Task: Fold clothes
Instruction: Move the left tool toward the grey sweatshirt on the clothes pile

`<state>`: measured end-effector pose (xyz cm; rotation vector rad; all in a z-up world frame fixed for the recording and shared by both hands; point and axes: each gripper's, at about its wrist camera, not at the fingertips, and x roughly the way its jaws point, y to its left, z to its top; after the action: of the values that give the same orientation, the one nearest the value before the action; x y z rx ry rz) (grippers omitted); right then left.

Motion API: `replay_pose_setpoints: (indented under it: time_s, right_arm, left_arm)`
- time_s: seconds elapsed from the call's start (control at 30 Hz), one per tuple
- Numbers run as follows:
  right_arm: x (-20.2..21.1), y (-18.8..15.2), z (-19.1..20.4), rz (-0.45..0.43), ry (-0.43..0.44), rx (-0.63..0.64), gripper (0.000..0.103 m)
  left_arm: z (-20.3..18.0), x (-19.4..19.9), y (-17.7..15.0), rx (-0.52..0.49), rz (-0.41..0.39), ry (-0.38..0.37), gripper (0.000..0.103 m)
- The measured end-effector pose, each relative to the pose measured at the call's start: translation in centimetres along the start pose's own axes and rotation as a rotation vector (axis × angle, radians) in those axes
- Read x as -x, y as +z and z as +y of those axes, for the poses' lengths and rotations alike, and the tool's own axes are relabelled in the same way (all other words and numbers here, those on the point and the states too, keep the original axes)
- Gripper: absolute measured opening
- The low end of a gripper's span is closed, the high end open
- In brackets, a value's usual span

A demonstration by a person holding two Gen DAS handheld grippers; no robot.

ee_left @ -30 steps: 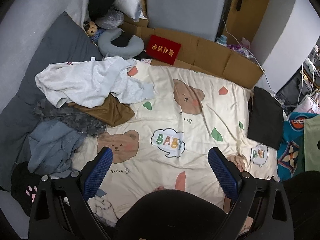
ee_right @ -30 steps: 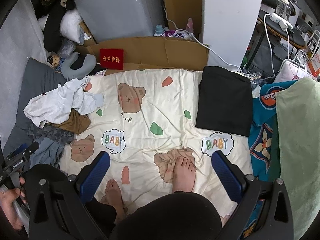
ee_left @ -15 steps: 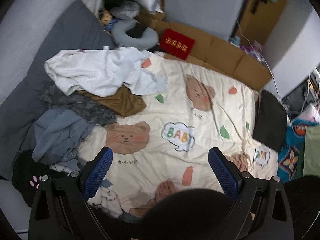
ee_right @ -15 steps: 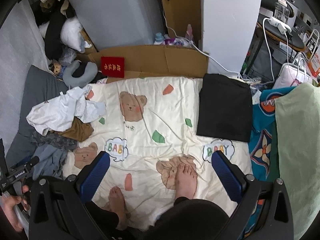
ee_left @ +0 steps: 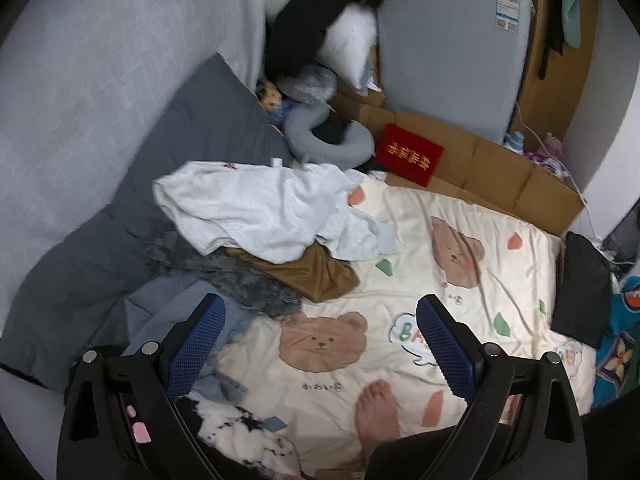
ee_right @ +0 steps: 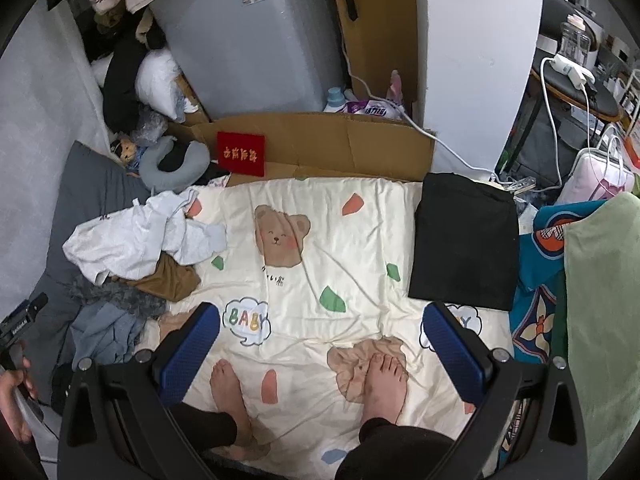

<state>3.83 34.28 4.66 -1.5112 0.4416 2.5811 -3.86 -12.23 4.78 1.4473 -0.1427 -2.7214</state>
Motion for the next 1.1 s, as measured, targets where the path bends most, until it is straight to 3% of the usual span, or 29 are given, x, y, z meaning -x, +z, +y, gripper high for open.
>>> replay_pose_setpoints:
  time_s: [0.43, 0.7, 1.1]
  right_arm:
    - [-2.6, 1.6, 1.2, 0.002, 0.000, 0.020, 0.102]
    - [-3.9, 2.6, 3.0, 0.019, 0.059, 0.073, 0.102]
    - [-7.5, 5.6, 6.4, 0.007, 0.079, 0.182, 0.102]
  left_arm:
    - [1.4, -2.8, 1.5, 0.009, 0.004, -0.017, 0.096]
    - [4.7, -4.1, 2.7, 0.066, 0.002, -0.021, 0.096]
    - [8.9, -8.3, 3.8, 0.124, -0.013, -0.023, 0.096]
